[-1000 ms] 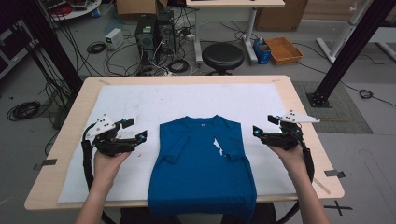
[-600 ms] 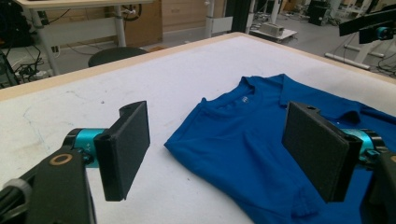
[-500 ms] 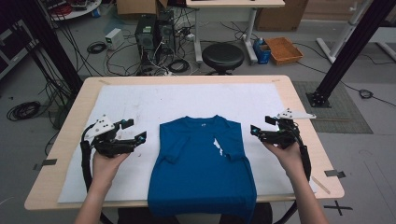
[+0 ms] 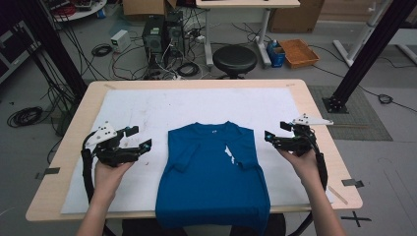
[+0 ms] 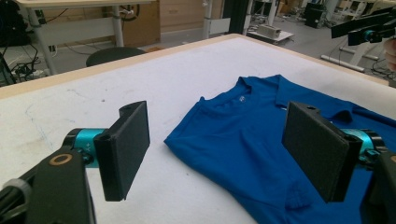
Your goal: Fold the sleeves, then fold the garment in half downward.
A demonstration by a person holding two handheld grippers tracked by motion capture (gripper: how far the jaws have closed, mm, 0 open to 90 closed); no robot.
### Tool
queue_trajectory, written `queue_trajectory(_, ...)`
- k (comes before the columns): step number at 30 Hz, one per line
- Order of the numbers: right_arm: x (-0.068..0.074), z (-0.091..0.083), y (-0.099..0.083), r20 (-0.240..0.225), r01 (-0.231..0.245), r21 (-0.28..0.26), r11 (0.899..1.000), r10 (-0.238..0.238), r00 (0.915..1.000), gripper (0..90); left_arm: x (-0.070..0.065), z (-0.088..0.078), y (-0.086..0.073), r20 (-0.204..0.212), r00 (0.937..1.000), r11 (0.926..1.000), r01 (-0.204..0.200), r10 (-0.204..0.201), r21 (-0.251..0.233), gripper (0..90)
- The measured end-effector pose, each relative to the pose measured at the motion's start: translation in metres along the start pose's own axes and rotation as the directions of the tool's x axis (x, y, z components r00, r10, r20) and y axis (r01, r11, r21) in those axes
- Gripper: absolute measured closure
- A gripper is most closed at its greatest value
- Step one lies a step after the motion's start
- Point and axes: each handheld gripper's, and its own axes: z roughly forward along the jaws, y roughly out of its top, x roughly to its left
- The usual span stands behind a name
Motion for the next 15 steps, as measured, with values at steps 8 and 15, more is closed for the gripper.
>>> queue_trajectory(8, -0.0004, 0.0, 0.0012, 0.003, -0.005, -0.001, 1.0, 0.005, 1.0, 20.6, 0.0007, 0.0007, -0.0009, -0.012, 0.9999, 1.0, 0.008, -0.008, -0.004, 23.5)
queue_trajectory(15, 0.0001, 0.0011, 0.0014, -0.005, 0.002, 0.006, 1.0, -0.002, 1.0, 26.2, 0.0052, 0.0091, -0.0008, -0.005, 0.9965, 0.9963, 0.084, -0.084, 0.019, 25.2)
